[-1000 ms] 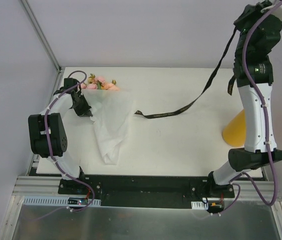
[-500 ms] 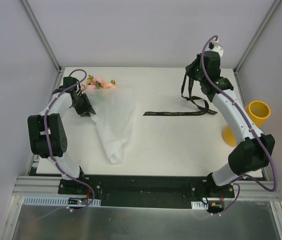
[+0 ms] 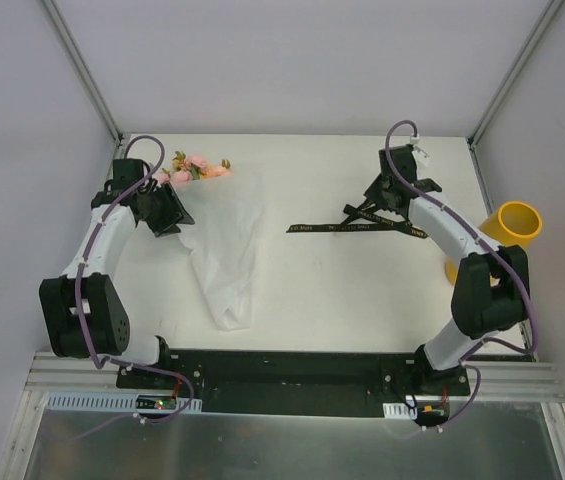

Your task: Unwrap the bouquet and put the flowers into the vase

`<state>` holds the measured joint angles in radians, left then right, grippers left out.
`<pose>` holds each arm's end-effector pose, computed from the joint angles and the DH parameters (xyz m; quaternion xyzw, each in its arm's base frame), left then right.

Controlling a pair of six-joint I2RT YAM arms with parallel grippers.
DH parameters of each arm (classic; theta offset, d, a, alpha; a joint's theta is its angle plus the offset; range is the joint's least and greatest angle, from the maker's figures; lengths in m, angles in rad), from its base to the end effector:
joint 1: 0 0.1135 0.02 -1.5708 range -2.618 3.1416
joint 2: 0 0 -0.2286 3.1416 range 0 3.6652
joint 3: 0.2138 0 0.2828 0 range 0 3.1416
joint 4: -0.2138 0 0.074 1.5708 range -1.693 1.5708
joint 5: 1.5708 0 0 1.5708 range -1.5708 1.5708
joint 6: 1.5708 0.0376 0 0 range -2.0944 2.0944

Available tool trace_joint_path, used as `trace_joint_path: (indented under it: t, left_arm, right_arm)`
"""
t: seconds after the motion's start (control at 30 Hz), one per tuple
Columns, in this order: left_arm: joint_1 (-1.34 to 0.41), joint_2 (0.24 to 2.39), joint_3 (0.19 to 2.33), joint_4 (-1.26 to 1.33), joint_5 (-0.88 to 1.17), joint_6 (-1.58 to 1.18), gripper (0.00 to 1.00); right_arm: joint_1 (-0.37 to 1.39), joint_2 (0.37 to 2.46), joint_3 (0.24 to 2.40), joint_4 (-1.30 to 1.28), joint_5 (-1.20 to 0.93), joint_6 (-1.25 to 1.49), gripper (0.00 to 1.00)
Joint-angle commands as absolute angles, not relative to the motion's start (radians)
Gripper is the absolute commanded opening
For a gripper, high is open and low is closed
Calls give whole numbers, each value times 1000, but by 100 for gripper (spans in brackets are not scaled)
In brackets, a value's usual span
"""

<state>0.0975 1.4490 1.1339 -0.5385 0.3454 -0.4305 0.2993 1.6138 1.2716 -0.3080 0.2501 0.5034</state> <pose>0.3451 0.0210 0.2294 -0.1825 0.9062 -0.2160 0.3143 0.3832 0.1085 0.2388 0.1457 0.8787 0.0693 0.4494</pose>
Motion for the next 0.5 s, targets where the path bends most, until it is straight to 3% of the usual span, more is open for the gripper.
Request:
trace_joint_path:
  t: [0.0, 0.27, 0.47]
  left_arm:
    - [80, 1353, 1059, -560, 394, -423, 45]
    - [63, 1270, 996, -558, 376, -399, 47]
    - [60, 1258, 996, -557, 370, -399, 47]
  right_arm:
    - [307, 1661, 1215, -330, 261, 711, 29]
    - [308, 1784, 1200, -371, 294, 946, 49]
    - [313, 1842, 1222, -414, 327, 1017, 55]
